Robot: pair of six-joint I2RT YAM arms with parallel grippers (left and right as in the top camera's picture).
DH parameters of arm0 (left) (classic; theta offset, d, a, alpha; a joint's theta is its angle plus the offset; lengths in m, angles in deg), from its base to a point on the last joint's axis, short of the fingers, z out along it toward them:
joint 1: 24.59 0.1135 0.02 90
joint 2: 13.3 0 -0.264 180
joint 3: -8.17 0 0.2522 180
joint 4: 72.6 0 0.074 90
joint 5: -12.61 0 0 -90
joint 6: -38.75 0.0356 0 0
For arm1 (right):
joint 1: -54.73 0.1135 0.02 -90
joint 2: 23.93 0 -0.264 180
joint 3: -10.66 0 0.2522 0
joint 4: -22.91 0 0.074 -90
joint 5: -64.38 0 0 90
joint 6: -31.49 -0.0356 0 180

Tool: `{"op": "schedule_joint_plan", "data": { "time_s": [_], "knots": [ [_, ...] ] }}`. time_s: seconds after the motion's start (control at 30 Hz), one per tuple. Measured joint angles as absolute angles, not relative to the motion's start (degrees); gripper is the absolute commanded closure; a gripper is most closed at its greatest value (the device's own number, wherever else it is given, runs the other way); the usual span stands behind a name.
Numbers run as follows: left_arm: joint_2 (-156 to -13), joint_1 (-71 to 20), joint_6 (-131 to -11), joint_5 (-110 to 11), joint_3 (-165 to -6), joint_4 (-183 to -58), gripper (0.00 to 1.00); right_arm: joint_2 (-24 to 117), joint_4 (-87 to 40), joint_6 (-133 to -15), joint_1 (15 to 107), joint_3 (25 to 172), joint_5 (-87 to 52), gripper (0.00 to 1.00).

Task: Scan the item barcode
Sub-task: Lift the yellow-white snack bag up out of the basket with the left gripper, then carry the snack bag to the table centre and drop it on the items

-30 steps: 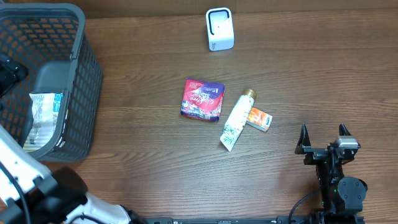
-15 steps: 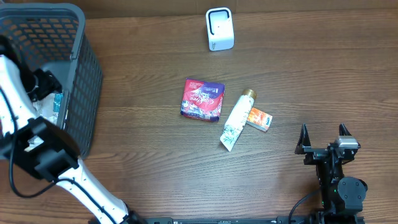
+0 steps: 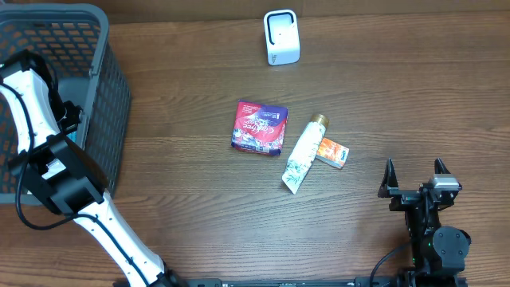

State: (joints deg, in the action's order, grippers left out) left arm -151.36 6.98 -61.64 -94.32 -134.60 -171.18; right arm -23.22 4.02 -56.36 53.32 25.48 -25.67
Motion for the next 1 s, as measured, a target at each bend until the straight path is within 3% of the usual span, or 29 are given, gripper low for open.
{"op": "schedule_joint_plan", "data": {
  "time_s": [0.4,0.5,0.57,0.6,0.67,0.87,1.0],
  "knots": [
    [-151.5,7.0,-61.7,-95.3,-130.7,-170.4,0.2,-23.2,4.0,-56.4,53.3,25.5,-25.7,0.0],
    [-151.5,7.0,-61.7,-96.2,-127.9,-169.2,0.36,-23.2,4.0,-56.3,53.3,25.5,-25.7,0.0],
    [-151.5,7.0,-61.6,-96.8,-126.6,-169.1,0.6,-23.2,4.0,-56.3,53.3,25.5,-25.7,0.0],
    [-151.5,7.0,-61.6,-97.2,-126.5,-169.0,0.78,-23.2,4.0,-56.3,53.3,25.5,-25.7,0.0],
    [-151.5,7.0,-61.7,-97.5,-126.5,-169.1,0.96,-23.2,4.0,-56.4,53.3,25.5,-25.7,0.0],
    [-151.6,7.0,-61.6,-98.4,-127.1,-170.8,0.96,-23.2,4.0,-56.3,53.3,25.5,-25.7,0.0],
    [-151.8,7.0,-61.6,-92.7,-132.4,-175.3,0.96,-23.2,4.0,-56.3,53.3,25.5,-25.7,0.0]
  ]
}}
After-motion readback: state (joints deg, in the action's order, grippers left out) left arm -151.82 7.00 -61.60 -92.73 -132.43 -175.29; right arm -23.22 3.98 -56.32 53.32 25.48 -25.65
